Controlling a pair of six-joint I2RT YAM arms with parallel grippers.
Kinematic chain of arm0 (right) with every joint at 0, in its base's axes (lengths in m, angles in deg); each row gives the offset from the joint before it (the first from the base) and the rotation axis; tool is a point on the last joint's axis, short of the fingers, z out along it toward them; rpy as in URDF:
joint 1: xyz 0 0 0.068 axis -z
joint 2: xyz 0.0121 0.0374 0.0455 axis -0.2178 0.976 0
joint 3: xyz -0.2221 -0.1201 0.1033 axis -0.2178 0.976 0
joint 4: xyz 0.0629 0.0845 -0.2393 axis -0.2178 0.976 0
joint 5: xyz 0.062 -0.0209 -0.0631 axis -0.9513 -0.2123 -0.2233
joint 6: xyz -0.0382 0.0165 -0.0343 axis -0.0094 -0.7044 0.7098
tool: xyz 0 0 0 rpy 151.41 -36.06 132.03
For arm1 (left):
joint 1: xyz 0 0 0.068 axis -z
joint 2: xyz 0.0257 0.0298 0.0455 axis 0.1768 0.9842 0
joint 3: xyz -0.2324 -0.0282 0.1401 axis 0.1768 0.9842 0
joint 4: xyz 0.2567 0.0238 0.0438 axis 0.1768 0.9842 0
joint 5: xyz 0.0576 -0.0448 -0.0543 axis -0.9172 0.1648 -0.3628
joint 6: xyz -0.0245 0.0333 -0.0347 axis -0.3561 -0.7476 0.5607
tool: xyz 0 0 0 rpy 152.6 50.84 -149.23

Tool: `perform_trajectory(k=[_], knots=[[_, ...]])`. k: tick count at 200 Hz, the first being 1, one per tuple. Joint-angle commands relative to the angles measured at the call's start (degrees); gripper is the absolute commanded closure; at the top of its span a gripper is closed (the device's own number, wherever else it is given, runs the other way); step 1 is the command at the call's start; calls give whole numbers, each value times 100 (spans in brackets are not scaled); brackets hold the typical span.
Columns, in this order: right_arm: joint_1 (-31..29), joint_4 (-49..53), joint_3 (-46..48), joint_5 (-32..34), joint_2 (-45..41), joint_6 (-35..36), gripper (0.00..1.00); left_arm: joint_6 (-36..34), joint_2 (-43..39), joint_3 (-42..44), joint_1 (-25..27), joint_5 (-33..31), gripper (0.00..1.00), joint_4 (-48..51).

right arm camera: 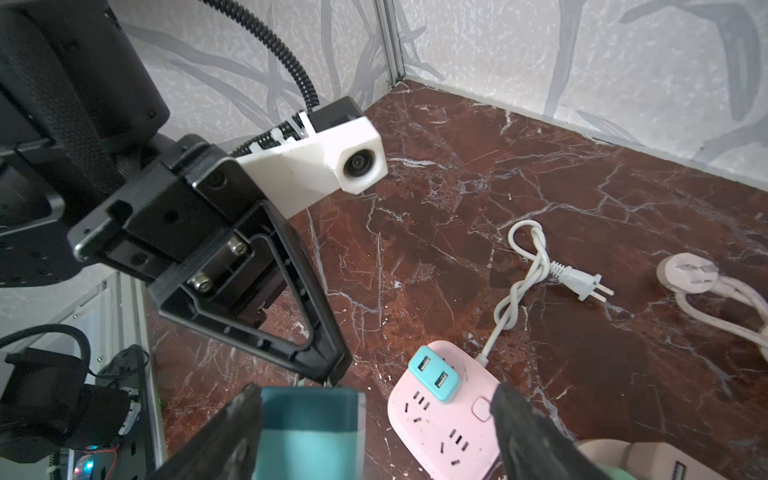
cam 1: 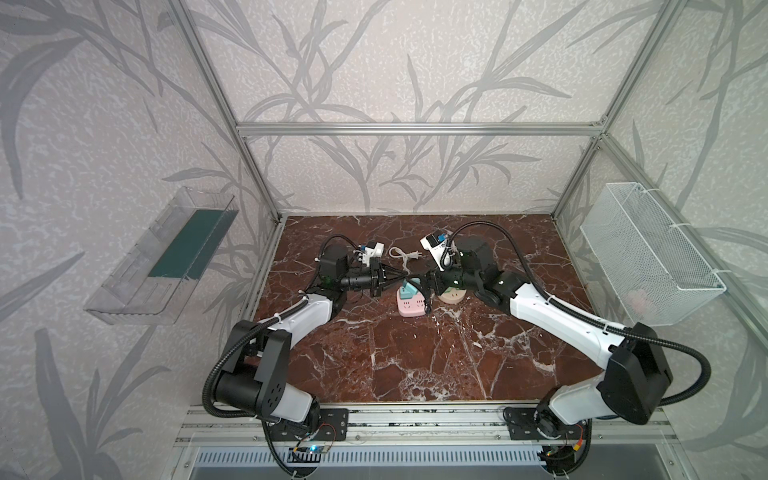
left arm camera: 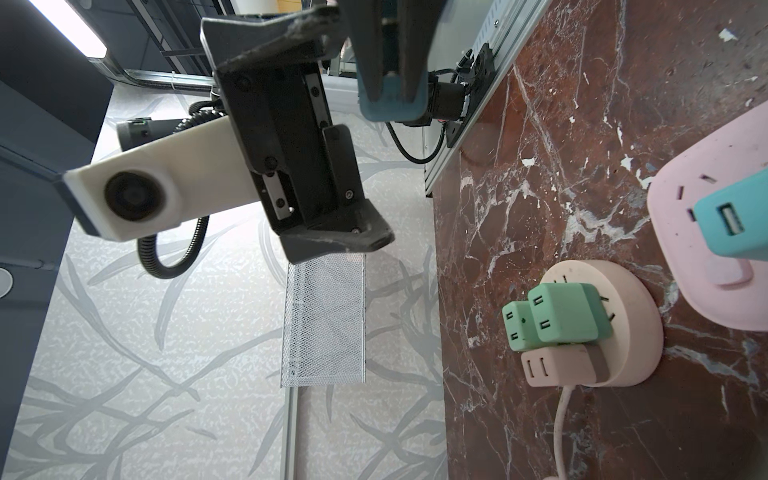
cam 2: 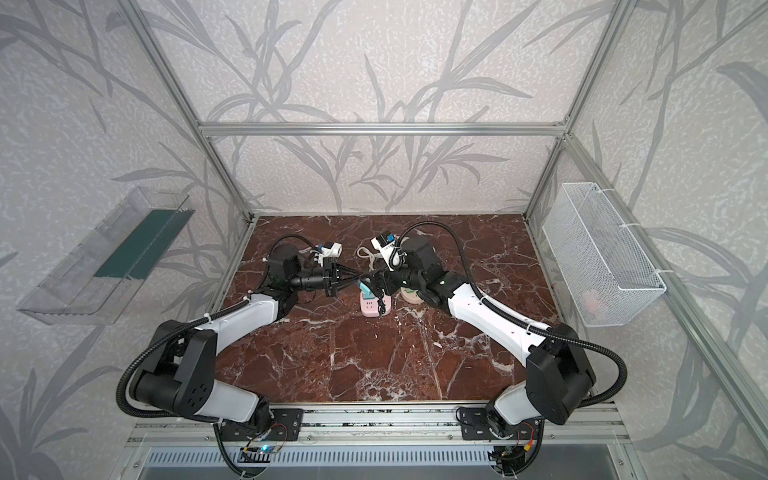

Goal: Insert the plug

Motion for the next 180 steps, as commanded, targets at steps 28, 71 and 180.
perform_trajectory(k=[28,71,180], knots=[[-31,-660,470,50,-571,-14,17,1190,151,146,-2,59,100,-1583],[-166,-716,583,50,-658,71,19,1360,173,177,7,6,100,-1734],[-564,-476,212,672,-421,478,33,2074,363,326,2,-65,100,-2757]])
